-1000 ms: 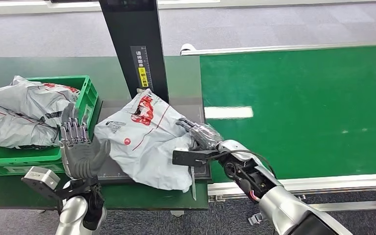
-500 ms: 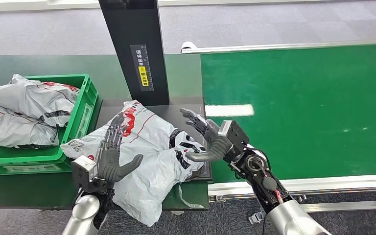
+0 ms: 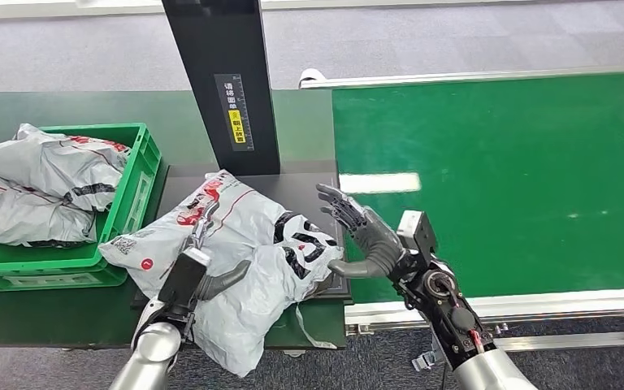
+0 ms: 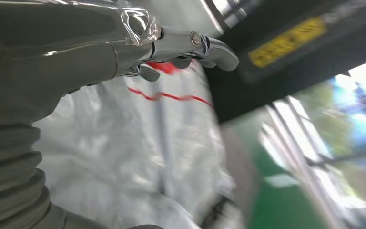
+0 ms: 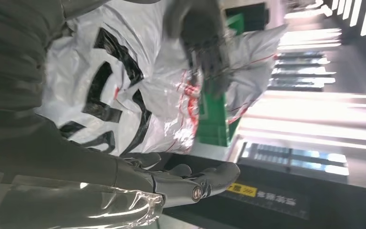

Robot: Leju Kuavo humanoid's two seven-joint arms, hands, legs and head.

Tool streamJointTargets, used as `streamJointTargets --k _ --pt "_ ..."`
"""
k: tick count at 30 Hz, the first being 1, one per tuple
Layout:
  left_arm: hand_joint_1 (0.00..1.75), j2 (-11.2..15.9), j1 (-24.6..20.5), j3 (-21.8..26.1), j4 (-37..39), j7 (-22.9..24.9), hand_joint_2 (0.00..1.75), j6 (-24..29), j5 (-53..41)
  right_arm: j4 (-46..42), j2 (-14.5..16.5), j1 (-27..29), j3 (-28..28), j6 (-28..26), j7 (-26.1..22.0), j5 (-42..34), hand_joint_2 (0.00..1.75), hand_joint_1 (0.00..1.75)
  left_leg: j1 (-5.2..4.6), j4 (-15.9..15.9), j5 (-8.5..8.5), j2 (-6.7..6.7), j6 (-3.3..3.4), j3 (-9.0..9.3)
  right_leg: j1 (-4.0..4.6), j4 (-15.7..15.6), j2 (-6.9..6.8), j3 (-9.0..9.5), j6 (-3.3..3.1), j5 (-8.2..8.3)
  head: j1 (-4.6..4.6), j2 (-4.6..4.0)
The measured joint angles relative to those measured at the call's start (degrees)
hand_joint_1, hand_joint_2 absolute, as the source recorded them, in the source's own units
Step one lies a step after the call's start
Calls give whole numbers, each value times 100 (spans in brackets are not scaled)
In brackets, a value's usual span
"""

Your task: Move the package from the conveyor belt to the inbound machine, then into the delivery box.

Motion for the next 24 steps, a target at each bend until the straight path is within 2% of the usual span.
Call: streamJointTargets --k 3,6,13,14,17,18,24 --pt "0 14 -114 -1 388 698 175 653 -1114 -68 19 107 -160 147 -62 -120 175 0 0 0 0 0 0 0 0 0 0 1 0 0 0 -1" --pt "0 17 -208 -1 720 1209 175 869 -1909 -84 77 153 -318 217 -37 -172 175 0 0 0 0 0 0 1 0 0 0 3 0 0 -1 -1" --pt "0 3 -373 -3 1072 1361 175 804 -2313 -84 217 204 -479 237 -1 -119 175 0 0 -2 0 -3 0 15 0 0 -1 18 -1 0 -2 -1" --pt "11 -1 -391 -2 1094 1338 175 724 -2286 -84 230 209 -490 238 -1 -103 175 0 0 -2 0 -3 0 18 0 0 -1 22 -1 0 -2 -1" --pt "117 -7 -443 5 1158 1205 175 406 -2149 -83 257 216 -529 243 2 -44 175 0 0 -2 1 -6 0 28 0 0 -7 35 -1 -1 -2 -1" --pt "143 -7 -450 6 1183 1145 175 318 -2090 -82 265 217 -541 247 6 -27 175 0 0 -2 1 -7 0 32 0 0 -9 40 -1 -1 -2 -1" --pt "147 -17 -498 3 1290 870 175 42 -1764 -80 279 219 -568 266 35 51 175 0 -2 -2 1 -15 1 41 -3 0 -16 52 1 -2 -1 -1"
